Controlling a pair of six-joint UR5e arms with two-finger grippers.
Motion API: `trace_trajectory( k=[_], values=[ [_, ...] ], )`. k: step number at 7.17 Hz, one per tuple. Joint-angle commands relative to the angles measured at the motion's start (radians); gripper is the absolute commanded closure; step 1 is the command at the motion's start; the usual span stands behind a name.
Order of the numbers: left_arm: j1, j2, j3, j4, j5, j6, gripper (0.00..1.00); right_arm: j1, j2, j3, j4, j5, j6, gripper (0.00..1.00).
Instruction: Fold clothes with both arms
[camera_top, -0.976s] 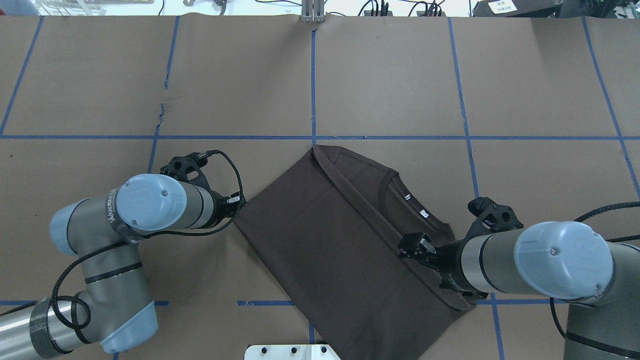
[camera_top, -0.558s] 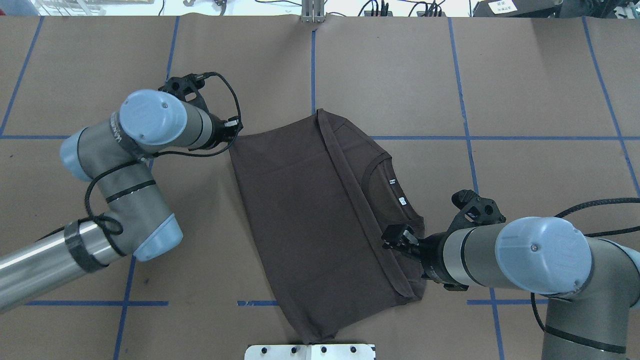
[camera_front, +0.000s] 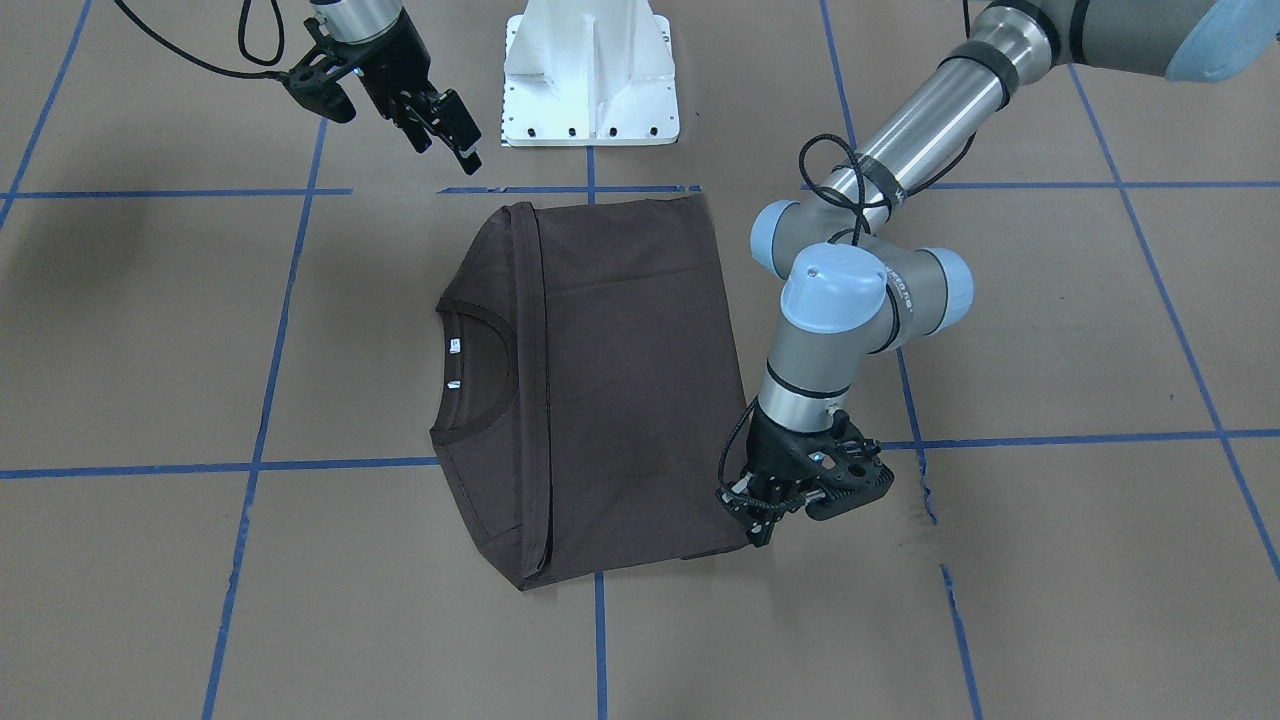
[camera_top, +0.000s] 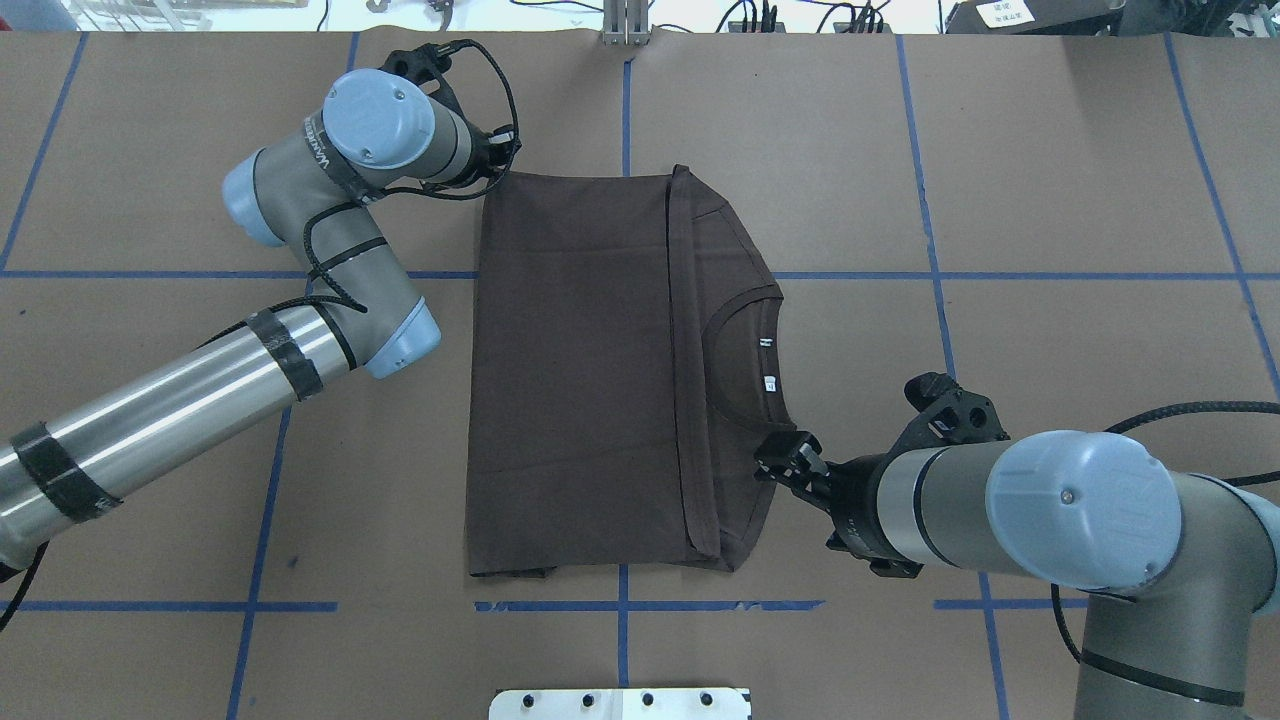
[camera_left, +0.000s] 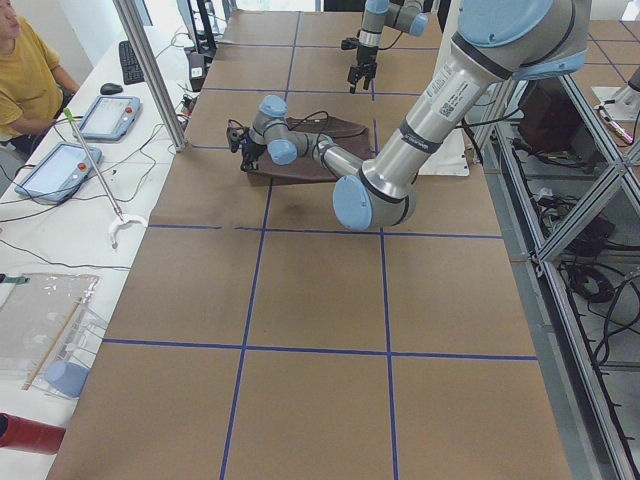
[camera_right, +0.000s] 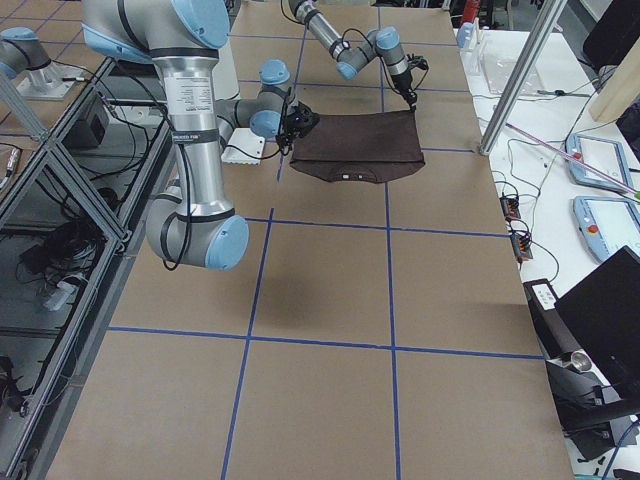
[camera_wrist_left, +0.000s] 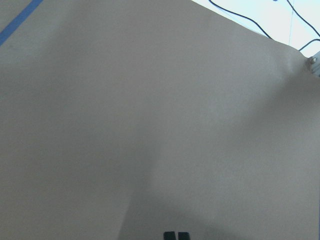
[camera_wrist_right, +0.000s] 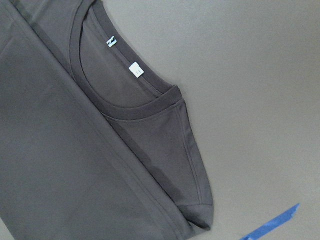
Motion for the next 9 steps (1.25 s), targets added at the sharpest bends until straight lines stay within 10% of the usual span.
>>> trace_trajectory(
  k=[1, 7, 9],
  values=[
    [-0.003, -0.026, 0.039, -0.038, -0.001, -0.005, 0.49, 0.014, 0.04, -0.035, 0.008, -0.022, 0.038, 0.0],
    [0.032, 0.076, -0.125, -0.083, -0.011, -0.089, 0.47, 0.005, 0.202, -0.182, 0.011, -0.183, -0.029, 0.01],
    [0.035, 0.109, -0.175, -0.08, -0.046, -0.094, 0.48, -0.012, 0.258, -0.33, 0.171, -0.258, -0.026, 0.02]
  ],
)
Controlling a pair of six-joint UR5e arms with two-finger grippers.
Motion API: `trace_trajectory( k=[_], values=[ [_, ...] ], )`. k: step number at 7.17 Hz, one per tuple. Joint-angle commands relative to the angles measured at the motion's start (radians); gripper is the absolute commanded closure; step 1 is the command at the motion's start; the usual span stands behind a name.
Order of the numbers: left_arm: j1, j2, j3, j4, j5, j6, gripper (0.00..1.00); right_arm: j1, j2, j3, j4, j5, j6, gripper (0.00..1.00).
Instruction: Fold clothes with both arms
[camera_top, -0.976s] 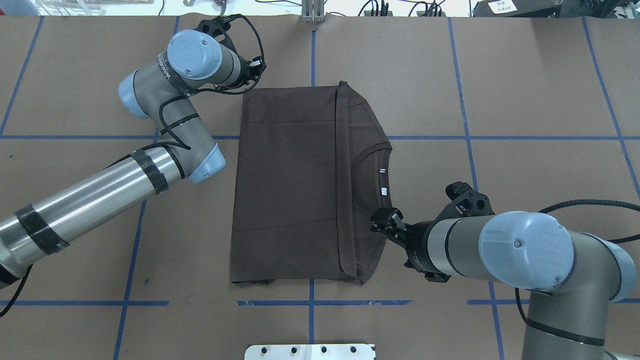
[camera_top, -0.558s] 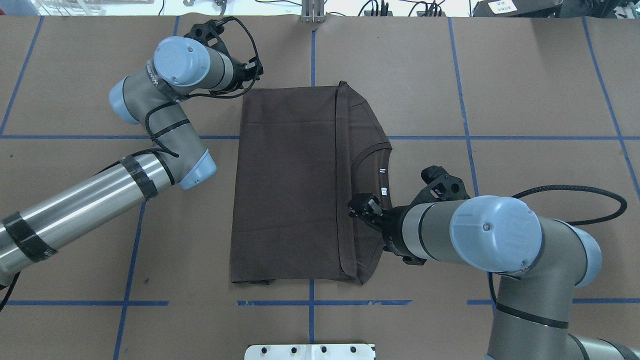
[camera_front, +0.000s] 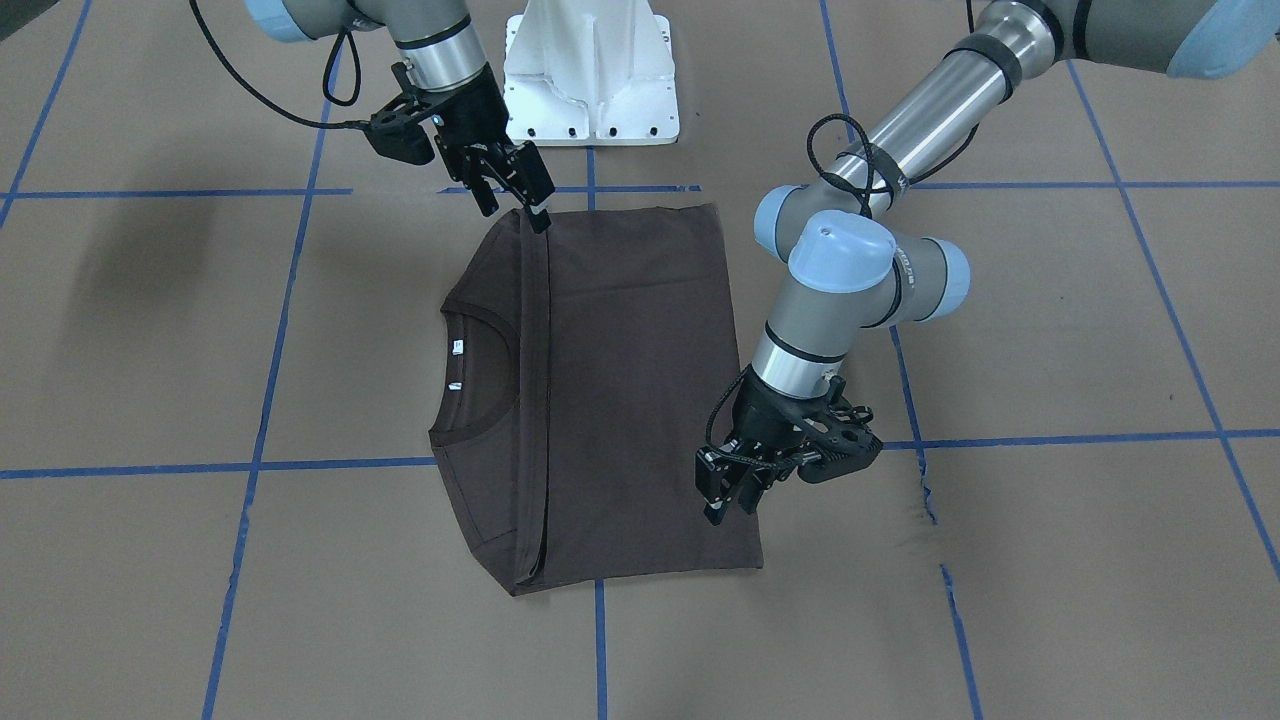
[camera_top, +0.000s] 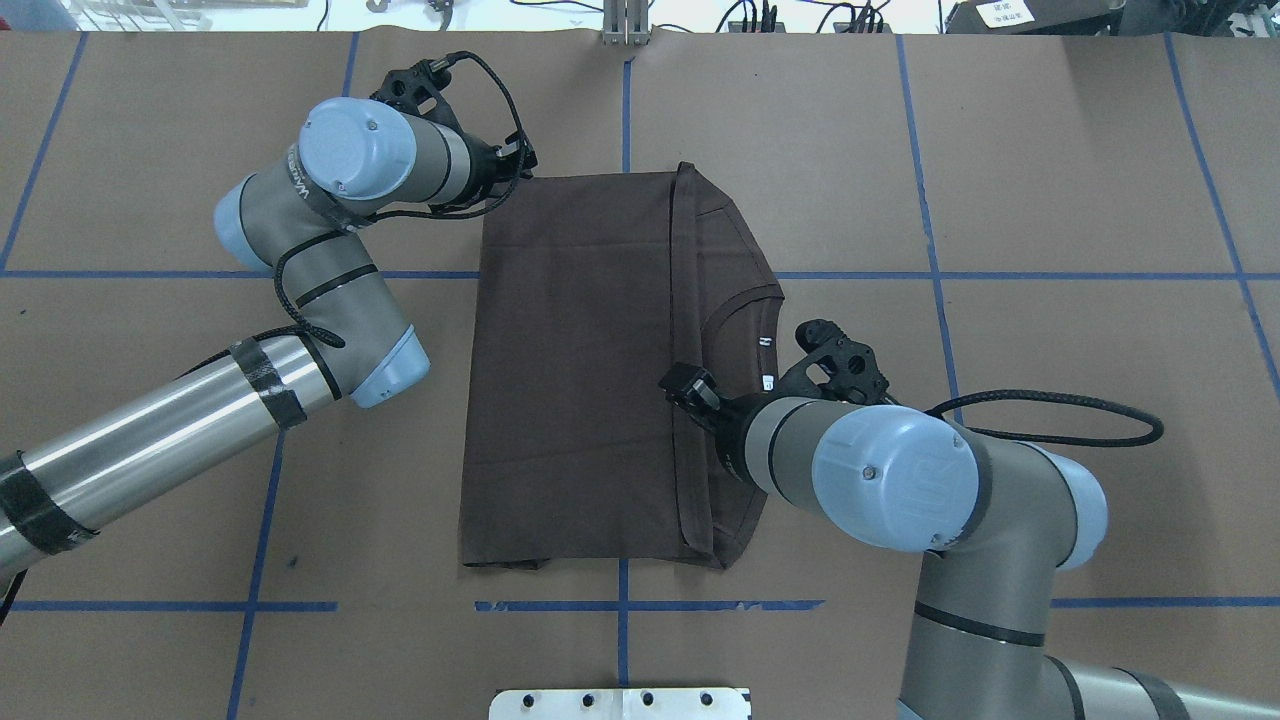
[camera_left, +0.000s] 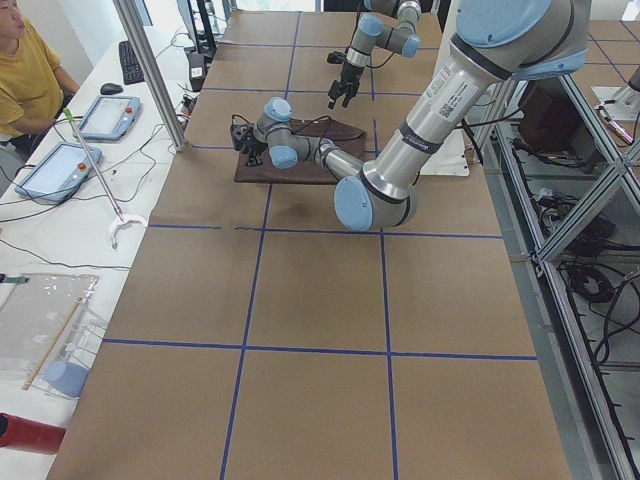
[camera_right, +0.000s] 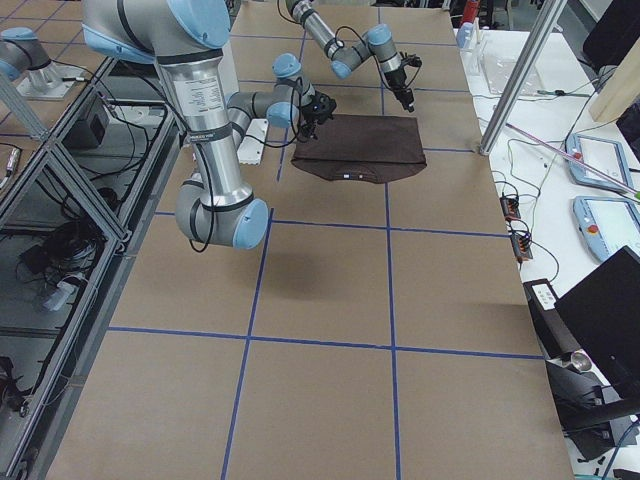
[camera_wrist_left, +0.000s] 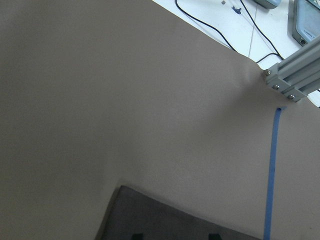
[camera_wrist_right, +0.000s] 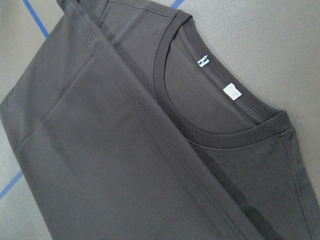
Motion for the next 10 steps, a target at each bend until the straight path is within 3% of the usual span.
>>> trace_trajectory(
  k=[1, 3, 5, 7, 10],
  values=[
    [0.003, 0.061, -0.075, 0.002, -0.09, 0.001, 0.48, -0.05, 0.033, -0.107, 0.078, -0.052, -0.029, 0.01],
    [-0.001, 0.093, -0.129, 0.005, -0.1, 0.006, 0.48, -0.087, 0.058, -0.113, -0.07, -0.04, -0.26, 0.0],
    [0.0, 0.109, -0.149, 0.005, -0.102, 0.004, 0.48, -0.09, 0.093, -0.112, -0.274, 0.083, -0.554, 0.0],
    [0.0, 0.11, -0.154, 0.005, -0.1, 0.003, 0.48, -0.109, 0.105, -0.138, -0.308, 0.089, -0.603, 0.08],
    [0.0, 0.11, -0.156, 0.005, -0.102, -0.002, 0.48, -0.109, 0.102, -0.144, -0.345, 0.092, -0.651, 0.12]
  ],
)
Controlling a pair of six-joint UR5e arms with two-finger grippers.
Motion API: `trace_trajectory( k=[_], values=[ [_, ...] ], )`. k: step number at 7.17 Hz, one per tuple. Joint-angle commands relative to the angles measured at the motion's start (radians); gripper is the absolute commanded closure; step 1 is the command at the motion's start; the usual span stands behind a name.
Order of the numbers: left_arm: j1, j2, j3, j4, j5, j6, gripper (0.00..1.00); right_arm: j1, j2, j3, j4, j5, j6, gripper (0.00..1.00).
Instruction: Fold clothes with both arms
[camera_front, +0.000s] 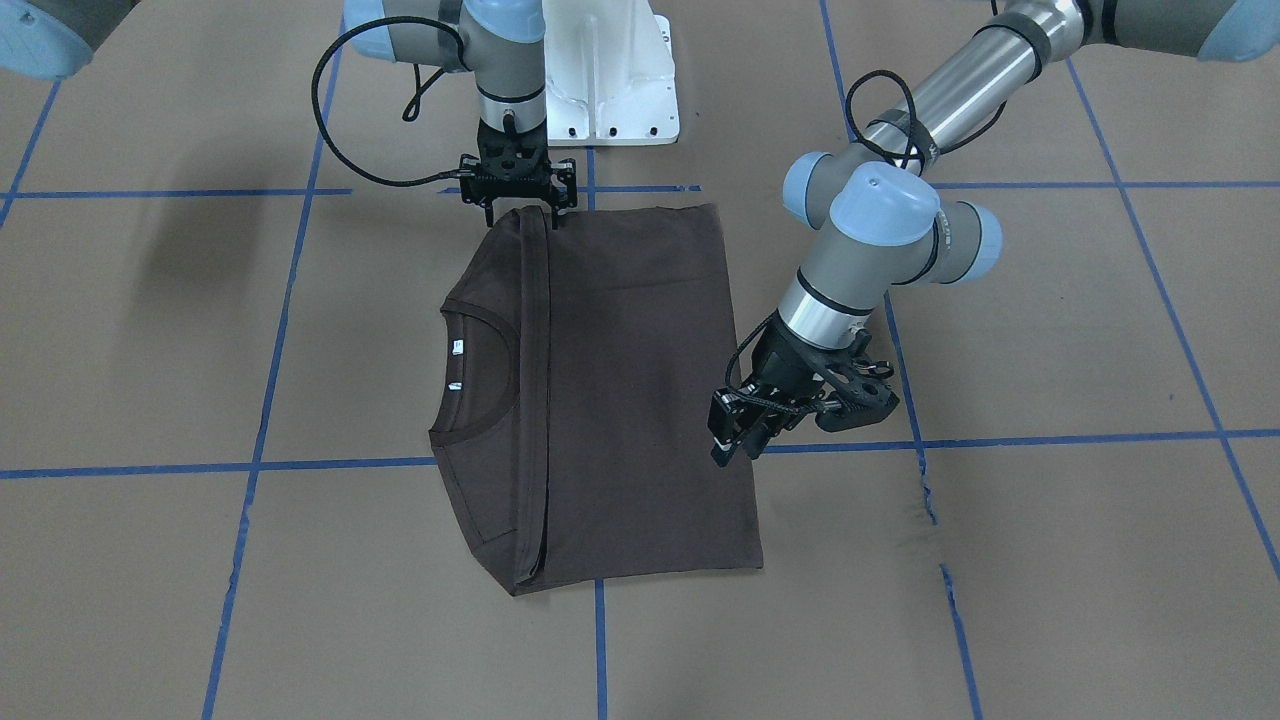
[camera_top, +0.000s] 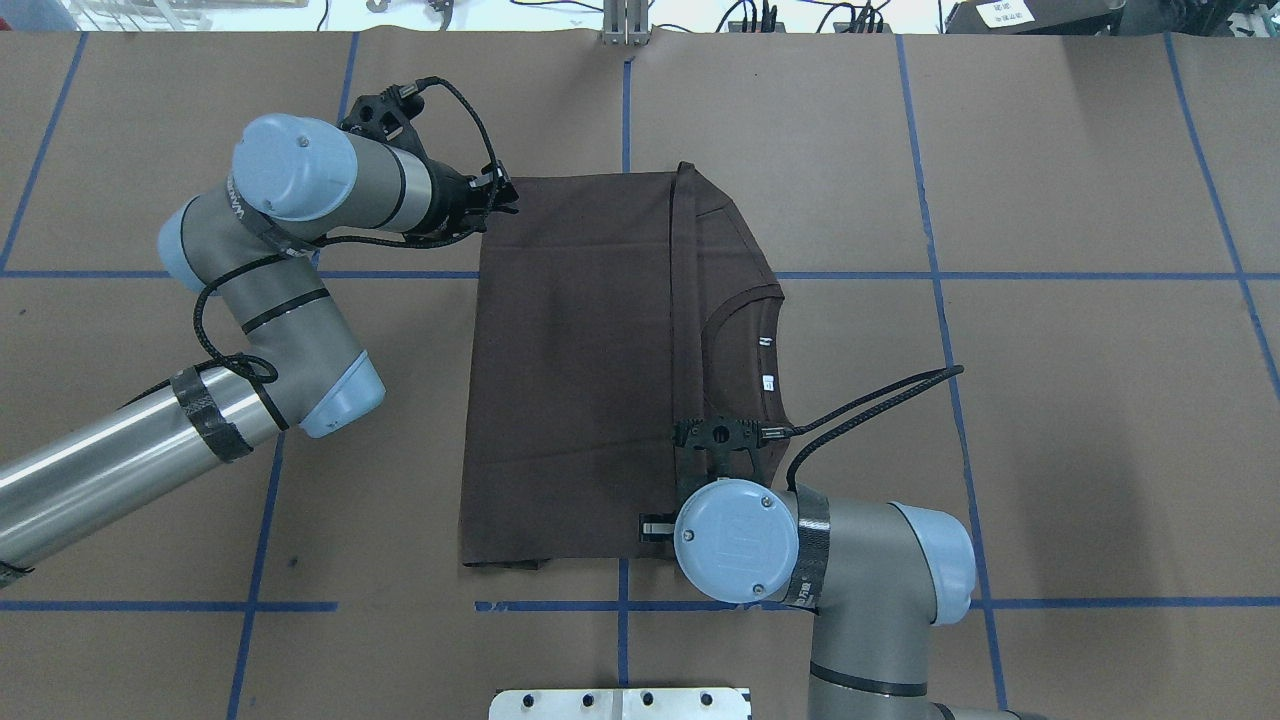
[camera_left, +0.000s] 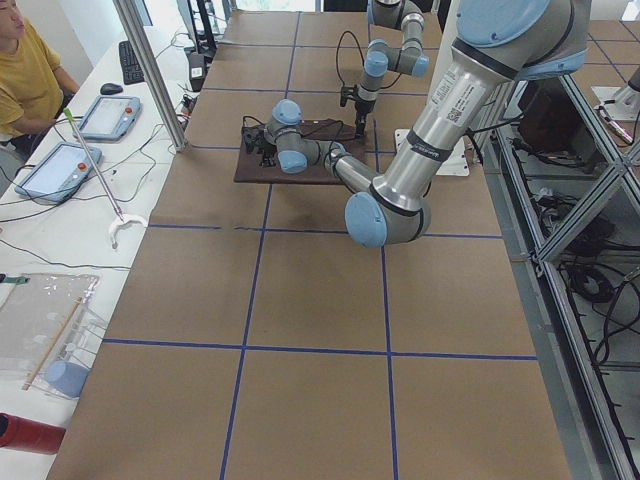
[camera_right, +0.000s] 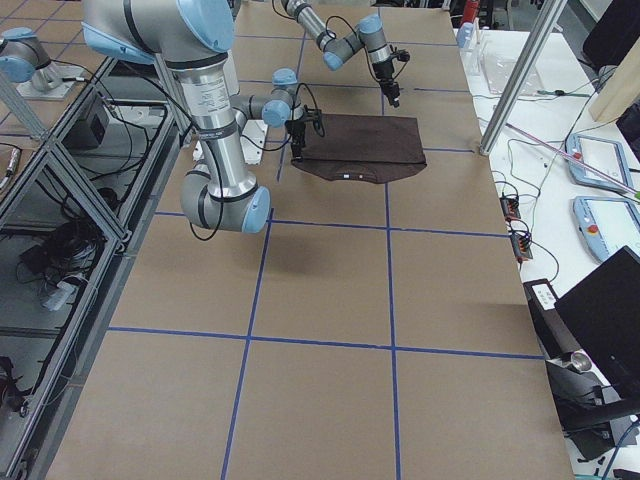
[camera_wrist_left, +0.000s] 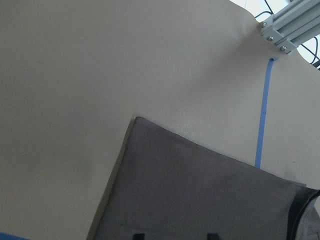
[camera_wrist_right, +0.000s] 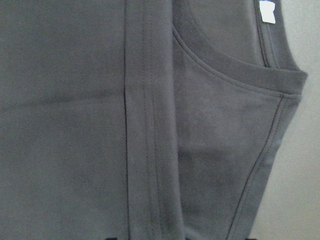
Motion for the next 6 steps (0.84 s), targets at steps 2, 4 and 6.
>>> trace_trajectory(
  k=[2, 4, 6],
  values=[
    [-0.001, 0.0, -0.001, 0.001, -0.001, -0.001, 0.48, -0.001, -0.016, 0.029, -0.109, 0.005, -0.055, 0.12],
    [0.0, 0.0, -0.002, 0.001, -0.001, -0.001, 0.48, 0.015, -0.133, 0.172, -0.155, 0.006, -0.123, 0.14],
    [-0.001, 0.0, -0.019, 0.015, -0.001, -0.003, 0.48, 0.022, -0.198, 0.214, -0.173, 0.002, -0.183, 0.14]
  ],
)
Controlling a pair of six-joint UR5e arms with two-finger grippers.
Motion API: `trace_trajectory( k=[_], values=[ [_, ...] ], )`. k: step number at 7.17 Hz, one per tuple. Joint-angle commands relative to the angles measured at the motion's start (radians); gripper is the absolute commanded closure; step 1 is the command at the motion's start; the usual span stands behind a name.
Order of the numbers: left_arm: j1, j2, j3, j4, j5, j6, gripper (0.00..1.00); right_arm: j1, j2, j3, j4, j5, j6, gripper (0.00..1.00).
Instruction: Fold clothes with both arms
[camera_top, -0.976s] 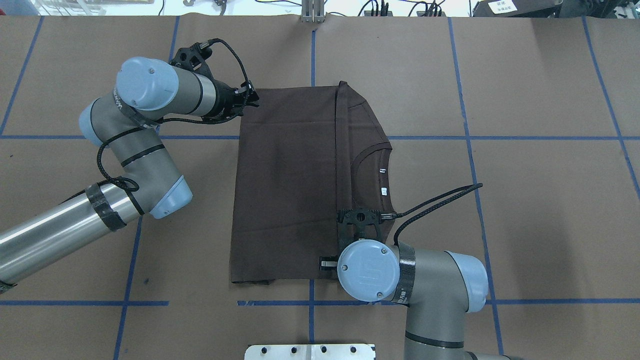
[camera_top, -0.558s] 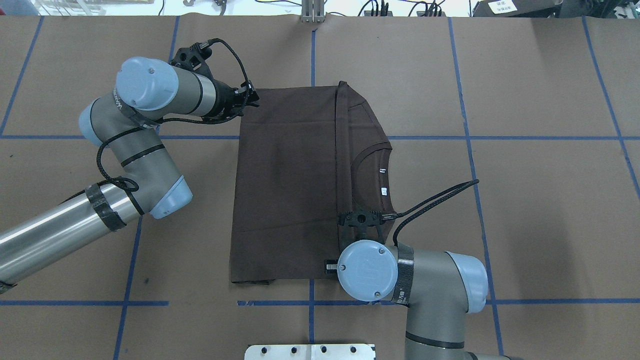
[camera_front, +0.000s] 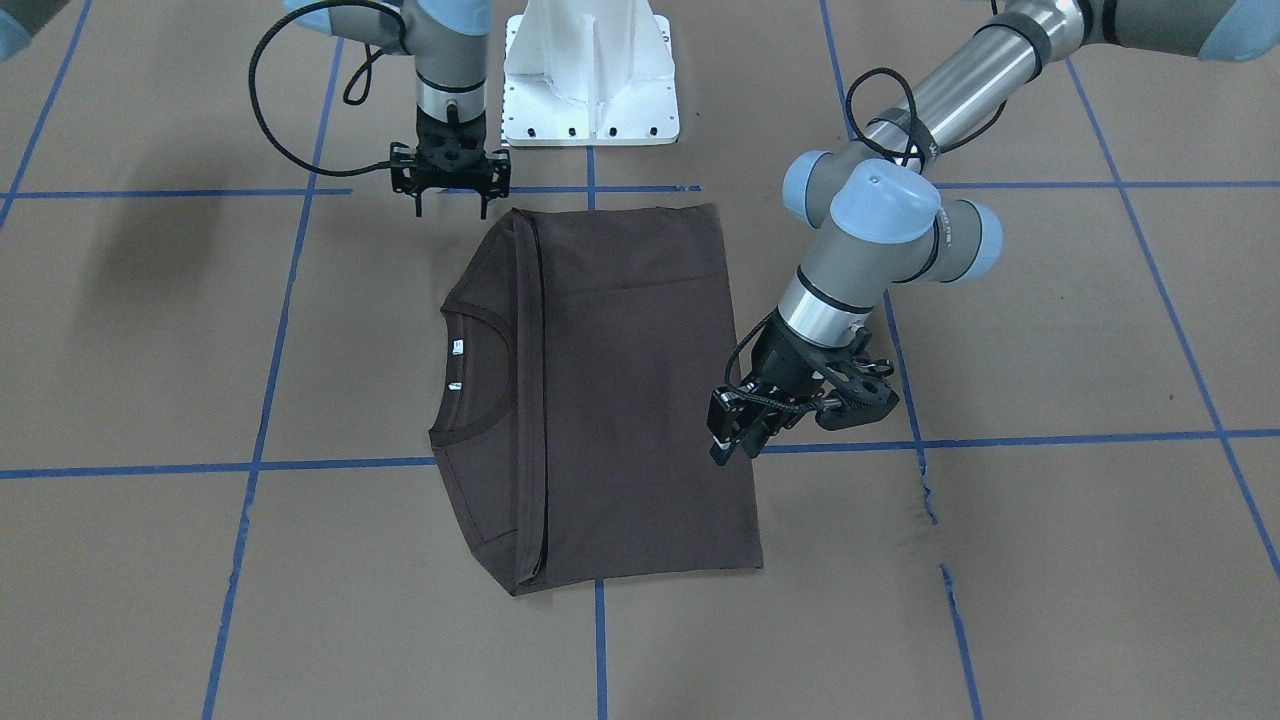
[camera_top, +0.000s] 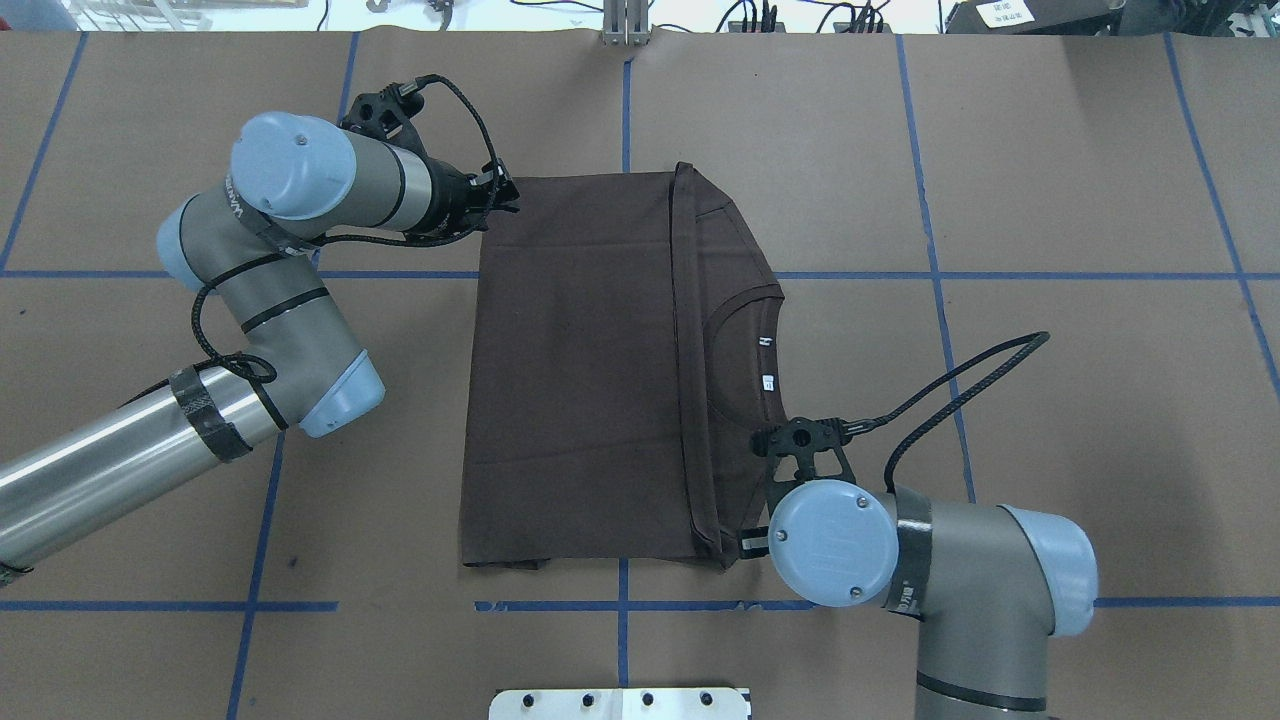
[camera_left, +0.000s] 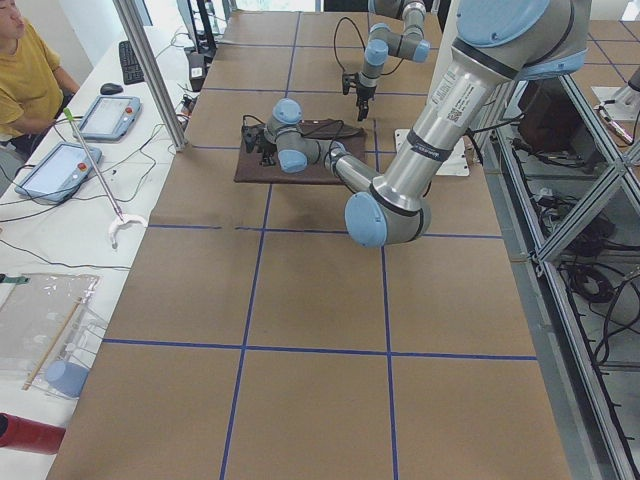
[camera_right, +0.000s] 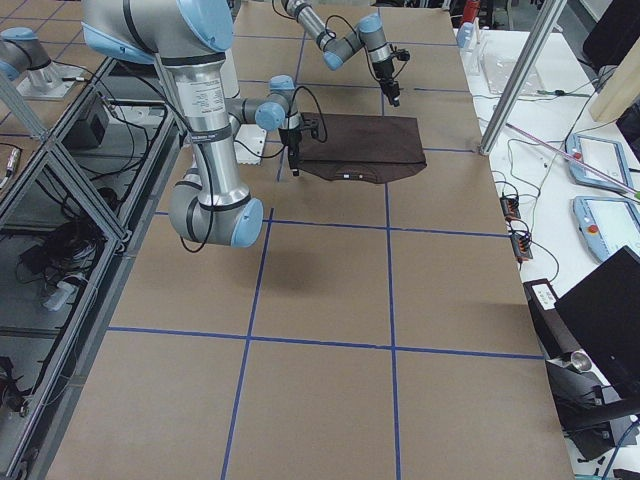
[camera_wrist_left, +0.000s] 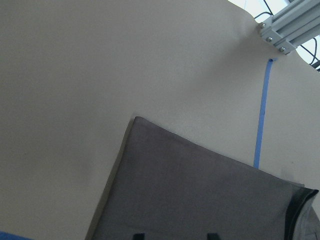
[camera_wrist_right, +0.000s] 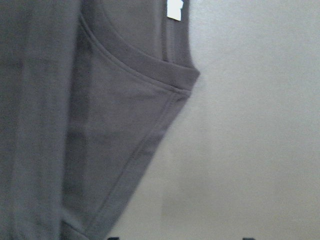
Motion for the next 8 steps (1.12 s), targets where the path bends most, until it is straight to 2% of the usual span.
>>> trace_trajectory(
  k=[1, 4, 6, 8],
  values=[
    [0.0, 0.001, -0.019, 0.018, -0.005, 0.0, 0.48, 0.009, 0.034, 0.016, -0.013, -0.006, -0.023, 0.14],
    [-0.008, 0.073, -0.111, 0.023, -0.038, 0.0, 0.48, 0.018, 0.197, -0.129, -0.005, -0.009, -0.026, 0.13],
    [-0.01, 0.086, -0.121, 0.023, -0.038, 0.003, 0.48, 0.015, 0.252, -0.182, -0.005, -0.009, -0.024, 0.12],
    [-0.008, 0.087, -0.122, 0.023, -0.04, 0.002, 0.48, 0.003, 0.256, -0.215, -0.008, -0.004, -0.03, 0.12]
  ],
)
